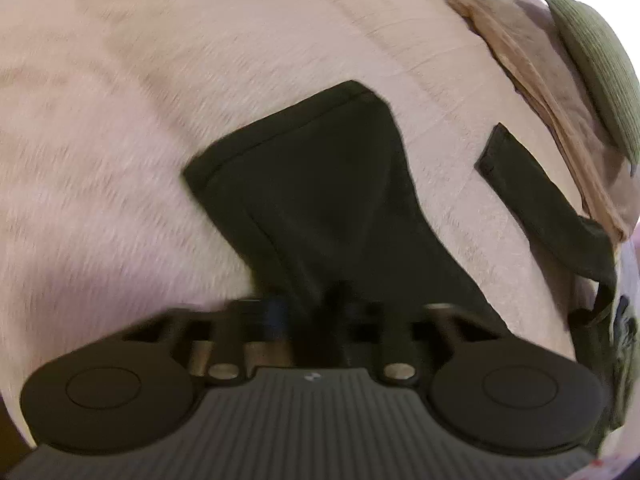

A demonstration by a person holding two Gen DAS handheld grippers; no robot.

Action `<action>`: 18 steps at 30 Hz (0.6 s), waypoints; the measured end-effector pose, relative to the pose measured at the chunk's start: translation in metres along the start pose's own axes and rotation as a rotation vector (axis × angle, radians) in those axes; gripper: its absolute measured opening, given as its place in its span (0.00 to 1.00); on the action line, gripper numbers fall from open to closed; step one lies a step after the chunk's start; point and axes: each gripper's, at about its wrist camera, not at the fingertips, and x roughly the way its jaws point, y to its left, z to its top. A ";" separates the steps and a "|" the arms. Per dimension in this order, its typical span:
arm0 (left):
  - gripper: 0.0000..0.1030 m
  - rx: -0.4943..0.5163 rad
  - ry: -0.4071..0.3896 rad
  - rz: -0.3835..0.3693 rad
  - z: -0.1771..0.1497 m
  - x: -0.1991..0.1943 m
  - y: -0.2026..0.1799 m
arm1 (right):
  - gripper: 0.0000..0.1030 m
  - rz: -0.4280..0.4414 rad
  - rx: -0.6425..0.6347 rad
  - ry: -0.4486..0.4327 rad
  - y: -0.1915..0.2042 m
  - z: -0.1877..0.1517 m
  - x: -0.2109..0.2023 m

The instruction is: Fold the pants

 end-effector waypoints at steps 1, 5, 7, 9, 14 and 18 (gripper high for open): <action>0.10 0.034 -0.003 0.009 0.004 -0.003 -0.005 | 0.04 -0.025 -0.055 -0.007 0.010 -0.001 -0.001; 0.10 0.224 -0.076 0.017 0.010 -0.034 -0.026 | 0.02 0.005 -0.098 -0.045 0.017 0.003 -0.046; 0.10 0.327 -0.122 0.053 0.010 -0.049 -0.037 | 0.02 0.030 -0.106 -0.036 0.012 0.002 -0.074; 0.11 0.383 -0.113 0.096 0.007 -0.054 -0.041 | 0.02 0.005 -0.105 -0.019 0.008 -0.004 -0.086; 0.29 0.399 0.022 0.295 -0.008 -0.037 -0.027 | 0.38 -0.204 -0.179 0.129 -0.010 0.008 -0.060; 0.31 0.327 -0.012 0.298 -0.001 -0.064 -0.035 | 0.47 -0.200 -0.183 0.091 -0.007 0.033 -0.078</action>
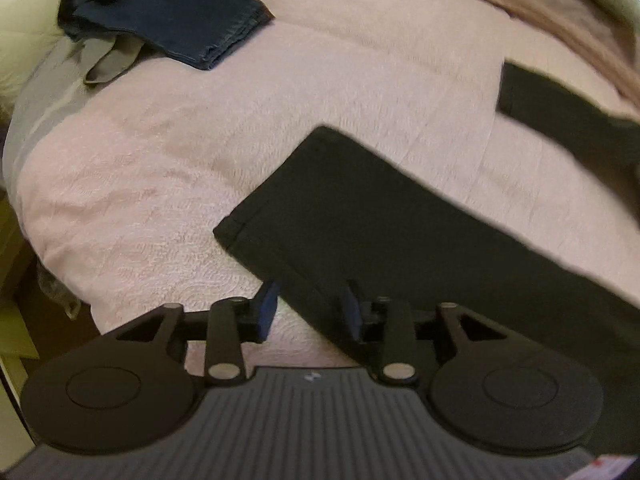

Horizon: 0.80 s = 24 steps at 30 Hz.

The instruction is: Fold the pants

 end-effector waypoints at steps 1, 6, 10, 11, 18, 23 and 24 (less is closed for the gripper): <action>0.34 -0.009 -0.012 -0.017 0.003 -0.006 -0.002 | 0.48 -0.028 -0.003 -0.041 0.002 0.007 -0.007; 0.67 -0.078 -0.073 -0.266 0.047 0.008 -0.065 | 0.53 0.048 0.166 -0.192 0.010 0.035 -0.011; 0.74 -0.187 -0.008 -0.456 0.079 0.071 -0.131 | 0.53 0.081 0.168 -0.183 0.042 0.043 0.014; 0.74 -0.226 0.007 -0.477 0.087 0.089 -0.146 | 0.53 0.086 0.156 -0.183 0.051 0.042 0.018; 0.29 -0.359 -0.013 -0.394 0.146 0.176 -0.192 | 0.54 0.012 0.092 -0.214 0.083 0.030 0.031; 0.11 -0.145 -0.210 -0.440 0.222 0.149 -0.213 | 0.54 -0.063 0.085 -0.250 0.094 0.024 0.034; 0.11 -0.084 -0.295 -0.465 0.241 0.132 -0.219 | 0.54 -0.073 0.074 -0.255 0.098 0.024 0.034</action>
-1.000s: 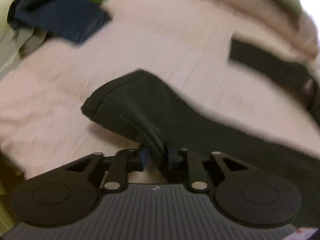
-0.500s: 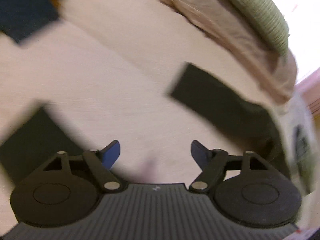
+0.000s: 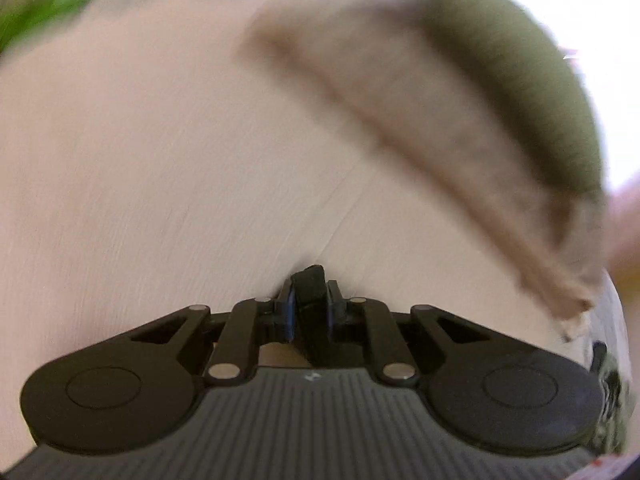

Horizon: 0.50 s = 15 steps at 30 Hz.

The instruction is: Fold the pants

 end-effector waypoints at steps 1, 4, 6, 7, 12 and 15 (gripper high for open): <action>0.11 0.048 -0.050 -0.032 0.017 -0.005 -0.010 | 0.54 -0.005 -0.006 -0.004 0.004 -0.001 0.000; 0.11 0.192 -0.189 -0.115 0.065 -0.021 -0.039 | 0.54 -0.006 -0.012 -0.013 0.015 -0.006 0.000; 0.11 0.290 -0.248 -0.167 0.083 -0.028 -0.053 | 0.54 -0.002 -0.014 -0.007 0.021 -0.010 0.000; 0.12 0.344 -0.285 -0.183 0.085 -0.031 -0.058 | 0.54 -0.002 -0.021 -0.003 0.024 -0.013 0.001; 0.15 0.396 -0.156 -0.064 0.072 0.035 -0.047 | 0.54 -0.018 -0.068 0.014 0.034 -0.028 0.005; 0.21 0.384 0.021 0.137 0.041 0.093 -0.015 | 0.54 -0.040 -0.101 0.028 0.037 -0.037 0.009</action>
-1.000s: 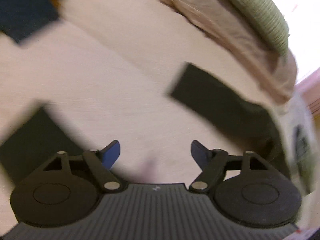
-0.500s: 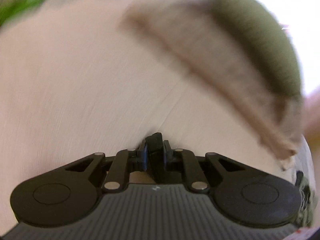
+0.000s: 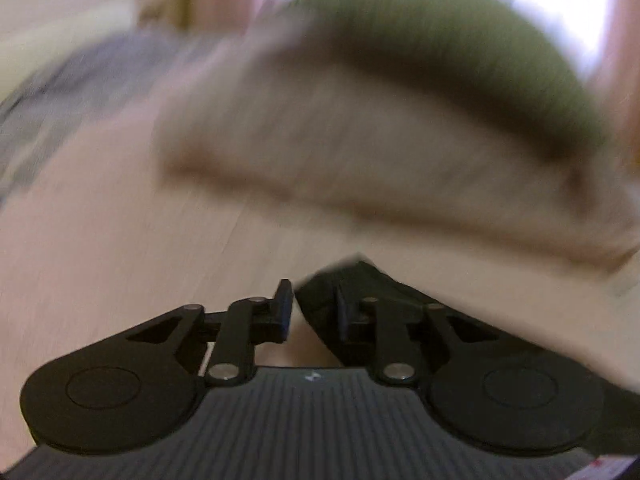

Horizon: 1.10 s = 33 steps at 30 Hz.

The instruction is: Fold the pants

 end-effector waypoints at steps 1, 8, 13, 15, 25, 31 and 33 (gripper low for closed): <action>0.21 0.006 0.026 0.068 -0.011 0.007 0.004 | 0.54 -0.007 -0.018 -0.003 0.001 -0.001 0.000; 0.25 -0.154 0.044 0.150 -0.031 -0.032 0.060 | 0.54 -0.104 -0.321 -0.083 0.012 0.001 -0.019; 0.34 -0.034 0.081 0.022 -0.068 -0.120 0.049 | 0.54 -0.057 -0.503 -0.030 0.015 -0.012 -0.010; 0.36 -0.003 0.116 -0.049 -0.100 -0.158 0.036 | 0.54 -0.050 -0.547 -0.012 0.006 -0.018 -0.005; 0.42 -0.082 0.249 -0.144 -0.216 -0.263 -0.019 | 0.53 0.357 -0.639 0.070 -0.025 0.049 0.037; 0.44 -0.189 0.200 -0.130 -0.231 -0.284 -0.038 | 0.48 0.562 -0.523 0.252 -0.039 0.091 0.107; 0.44 -0.209 0.200 -0.132 -0.239 -0.294 -0.042 | 0.37 0.649 -0.481 0.287 -0.043 0.099 0.125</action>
